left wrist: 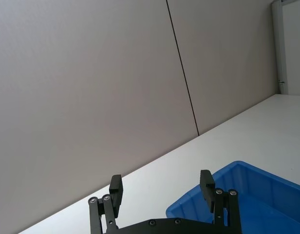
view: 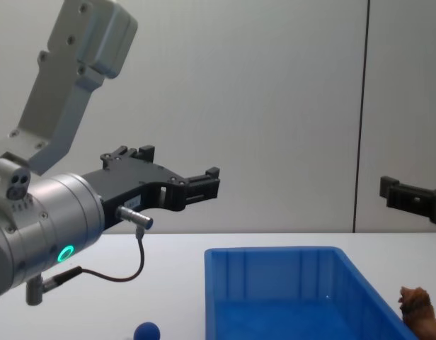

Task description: Pick up the two dolls from the table and place them into the box.

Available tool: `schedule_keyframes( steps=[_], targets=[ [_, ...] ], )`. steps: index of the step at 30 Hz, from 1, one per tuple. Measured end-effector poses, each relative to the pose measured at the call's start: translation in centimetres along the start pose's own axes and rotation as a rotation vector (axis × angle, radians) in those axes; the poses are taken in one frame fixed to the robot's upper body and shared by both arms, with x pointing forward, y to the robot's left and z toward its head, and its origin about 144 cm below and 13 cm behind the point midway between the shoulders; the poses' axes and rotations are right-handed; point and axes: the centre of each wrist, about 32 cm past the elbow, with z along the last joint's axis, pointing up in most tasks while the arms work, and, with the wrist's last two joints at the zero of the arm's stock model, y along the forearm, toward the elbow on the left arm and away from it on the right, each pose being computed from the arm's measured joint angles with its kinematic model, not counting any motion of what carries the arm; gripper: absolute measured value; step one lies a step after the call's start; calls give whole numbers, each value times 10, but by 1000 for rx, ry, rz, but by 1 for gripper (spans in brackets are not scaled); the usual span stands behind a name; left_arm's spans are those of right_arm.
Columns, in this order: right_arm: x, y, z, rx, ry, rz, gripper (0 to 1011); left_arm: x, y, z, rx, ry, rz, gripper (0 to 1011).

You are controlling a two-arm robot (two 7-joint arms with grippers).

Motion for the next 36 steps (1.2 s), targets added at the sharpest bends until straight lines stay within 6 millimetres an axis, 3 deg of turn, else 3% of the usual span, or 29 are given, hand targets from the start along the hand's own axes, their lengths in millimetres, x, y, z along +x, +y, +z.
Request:
schedule_keyframes(
  steps=[26, 36],
  targets=[
    [-10, -6, 4, -102, -31, -122, 1001, 0, 0, 0, 0, 0, 0, 1001],
    [-4, -14, 1, -190, -56, -199, 1001, 0, 0, 0, 0, 0, 0, 1001]
  ],
)
